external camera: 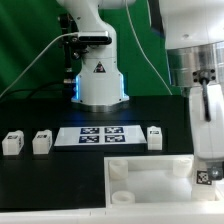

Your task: Assemble one leg

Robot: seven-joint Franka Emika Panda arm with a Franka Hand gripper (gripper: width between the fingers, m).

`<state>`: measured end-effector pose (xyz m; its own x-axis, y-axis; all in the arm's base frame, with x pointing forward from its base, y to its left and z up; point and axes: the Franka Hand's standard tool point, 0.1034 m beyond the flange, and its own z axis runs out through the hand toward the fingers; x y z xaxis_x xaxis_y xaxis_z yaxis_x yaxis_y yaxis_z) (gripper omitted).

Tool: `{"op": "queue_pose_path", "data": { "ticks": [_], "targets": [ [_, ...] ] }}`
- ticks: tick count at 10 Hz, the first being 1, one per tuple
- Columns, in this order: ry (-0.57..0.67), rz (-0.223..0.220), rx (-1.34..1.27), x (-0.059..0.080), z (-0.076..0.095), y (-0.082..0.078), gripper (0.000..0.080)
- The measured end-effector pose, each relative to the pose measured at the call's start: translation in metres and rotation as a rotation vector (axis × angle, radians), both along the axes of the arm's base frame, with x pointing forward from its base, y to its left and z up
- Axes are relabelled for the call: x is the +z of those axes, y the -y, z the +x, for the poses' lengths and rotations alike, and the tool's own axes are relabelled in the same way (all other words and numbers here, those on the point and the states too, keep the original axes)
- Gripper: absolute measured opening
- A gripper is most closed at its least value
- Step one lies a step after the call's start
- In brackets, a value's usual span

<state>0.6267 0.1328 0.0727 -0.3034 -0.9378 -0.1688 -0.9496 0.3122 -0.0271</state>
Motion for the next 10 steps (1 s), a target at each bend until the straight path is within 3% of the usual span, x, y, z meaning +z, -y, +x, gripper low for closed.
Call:
{"op": "queue_pose_path", "data": {
  "ticks": [2, 10],
  "targets": [
    [-0.007, 0.009, 0.025, 0.0102, -0.0030, -0.0142, 0.0649],
    [-0.009, 0.007, 0.037, 0.0073, -0.0042, -0.0139, 0.0649]
  ]
}}
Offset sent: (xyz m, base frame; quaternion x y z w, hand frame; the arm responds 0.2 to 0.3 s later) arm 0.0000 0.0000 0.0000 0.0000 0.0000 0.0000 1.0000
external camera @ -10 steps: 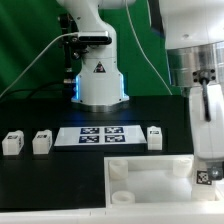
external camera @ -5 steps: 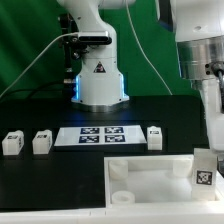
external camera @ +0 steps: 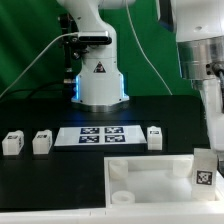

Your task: Assemble one leg

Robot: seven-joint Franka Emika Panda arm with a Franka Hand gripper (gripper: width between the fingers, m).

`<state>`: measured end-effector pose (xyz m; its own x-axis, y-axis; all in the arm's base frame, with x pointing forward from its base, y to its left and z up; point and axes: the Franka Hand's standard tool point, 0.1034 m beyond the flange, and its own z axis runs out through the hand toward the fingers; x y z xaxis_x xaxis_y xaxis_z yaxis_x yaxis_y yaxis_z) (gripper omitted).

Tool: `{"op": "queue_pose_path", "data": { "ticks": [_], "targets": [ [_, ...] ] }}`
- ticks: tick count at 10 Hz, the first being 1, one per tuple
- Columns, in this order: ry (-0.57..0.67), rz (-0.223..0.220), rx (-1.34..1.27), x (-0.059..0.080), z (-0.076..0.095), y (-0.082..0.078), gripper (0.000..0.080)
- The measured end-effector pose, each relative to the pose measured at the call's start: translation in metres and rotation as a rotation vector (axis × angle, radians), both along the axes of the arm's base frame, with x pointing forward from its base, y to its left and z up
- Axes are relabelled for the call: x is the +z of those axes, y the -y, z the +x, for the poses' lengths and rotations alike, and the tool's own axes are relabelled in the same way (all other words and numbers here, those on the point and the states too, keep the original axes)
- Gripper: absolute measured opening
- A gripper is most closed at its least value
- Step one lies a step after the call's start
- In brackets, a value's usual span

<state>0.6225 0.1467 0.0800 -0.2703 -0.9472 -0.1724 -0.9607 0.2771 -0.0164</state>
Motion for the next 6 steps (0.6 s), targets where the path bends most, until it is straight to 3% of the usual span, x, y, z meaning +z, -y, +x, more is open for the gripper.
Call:
{"op": "queue_pose_path", "data": {
  "ticks": [6],
  "targets": [
    [0.000, 0.000, 0.002, -0.0001, -0.0001, -0.0005, 0.0649]
  ]
}}
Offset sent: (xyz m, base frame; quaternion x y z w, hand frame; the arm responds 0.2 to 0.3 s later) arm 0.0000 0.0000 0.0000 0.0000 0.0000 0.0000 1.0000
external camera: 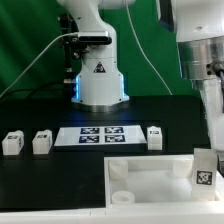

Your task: Assemble one leg

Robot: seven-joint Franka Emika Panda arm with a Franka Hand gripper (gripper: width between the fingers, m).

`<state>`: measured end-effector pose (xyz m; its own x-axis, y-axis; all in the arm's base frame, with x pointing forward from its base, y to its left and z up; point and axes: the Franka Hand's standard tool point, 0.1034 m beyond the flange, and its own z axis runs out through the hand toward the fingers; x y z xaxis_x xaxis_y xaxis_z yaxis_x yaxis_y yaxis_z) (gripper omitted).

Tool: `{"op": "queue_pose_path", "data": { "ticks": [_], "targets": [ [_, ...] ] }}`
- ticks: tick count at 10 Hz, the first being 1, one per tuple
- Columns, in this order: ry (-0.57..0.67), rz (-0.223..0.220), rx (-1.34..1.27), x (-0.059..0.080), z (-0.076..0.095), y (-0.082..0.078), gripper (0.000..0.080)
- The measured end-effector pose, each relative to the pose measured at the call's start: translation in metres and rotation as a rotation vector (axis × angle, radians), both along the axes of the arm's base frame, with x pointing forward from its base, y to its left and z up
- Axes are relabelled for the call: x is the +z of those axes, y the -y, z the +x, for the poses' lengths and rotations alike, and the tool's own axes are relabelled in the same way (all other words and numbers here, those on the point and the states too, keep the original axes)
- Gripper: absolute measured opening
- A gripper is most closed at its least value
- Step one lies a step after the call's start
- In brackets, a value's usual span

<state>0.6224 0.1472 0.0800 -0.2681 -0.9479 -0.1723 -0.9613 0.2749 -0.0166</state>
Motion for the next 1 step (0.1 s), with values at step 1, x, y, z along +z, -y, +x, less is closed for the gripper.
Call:
{"op": "queue_pose_path", "data": {
  "ticks": [1],
  "targets": [
    [0.000, 0.000, 0.000, 0.0000, 0.0000, -0.0001, 0.0649]
  ]
}}
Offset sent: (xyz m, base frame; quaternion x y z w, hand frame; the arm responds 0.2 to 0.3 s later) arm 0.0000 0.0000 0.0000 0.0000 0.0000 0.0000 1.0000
